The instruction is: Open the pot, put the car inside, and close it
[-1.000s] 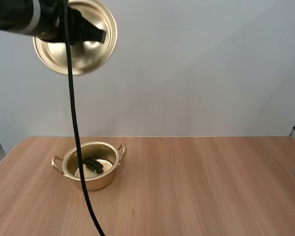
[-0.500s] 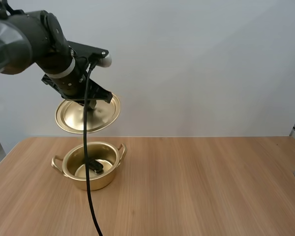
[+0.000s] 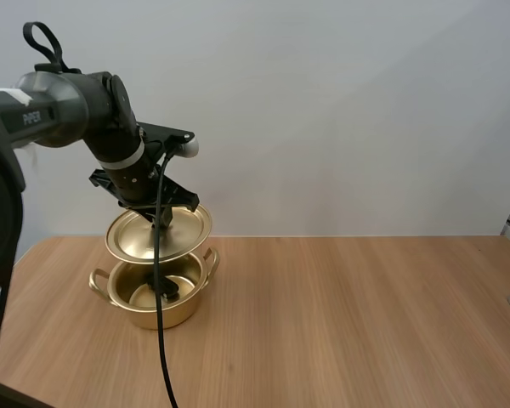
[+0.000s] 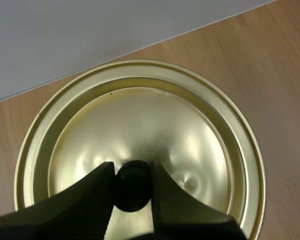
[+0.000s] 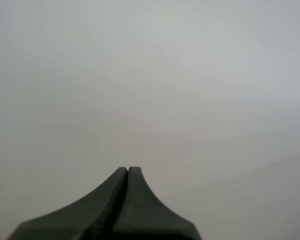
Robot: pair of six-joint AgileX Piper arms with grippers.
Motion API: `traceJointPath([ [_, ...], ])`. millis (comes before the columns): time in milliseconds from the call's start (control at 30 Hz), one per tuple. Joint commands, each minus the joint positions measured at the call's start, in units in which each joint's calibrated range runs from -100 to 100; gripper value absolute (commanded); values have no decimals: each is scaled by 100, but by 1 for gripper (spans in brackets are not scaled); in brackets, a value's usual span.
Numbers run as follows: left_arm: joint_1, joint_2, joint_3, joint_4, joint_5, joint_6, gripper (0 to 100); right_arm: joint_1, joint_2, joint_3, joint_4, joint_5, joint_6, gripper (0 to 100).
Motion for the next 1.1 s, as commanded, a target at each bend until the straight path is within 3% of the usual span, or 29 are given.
traceJointPath([
  [0, 2, 6, 266, 4, -400, -3, 0, -1, 5, 2, 4, -7, 4, 0],
  [300, 2, 99, 963, 25, -1480, -3, 0, -1, 5, 2, 4, -7, 4, 0],
  [933, 2, 530, 1318, 178, -1779, -2, 0, -1, 5, 2, -7, -7, -16, 0],
  [1000, 2, 530, 1318, 178, -1779, -2, 6, -1, 5, 2, -7, -7, -16, 0],
  [1067, 2, 530, 1318, 178, -1779, -2, 22, -1, 5, 2, -7, -7, -16, 0],
])
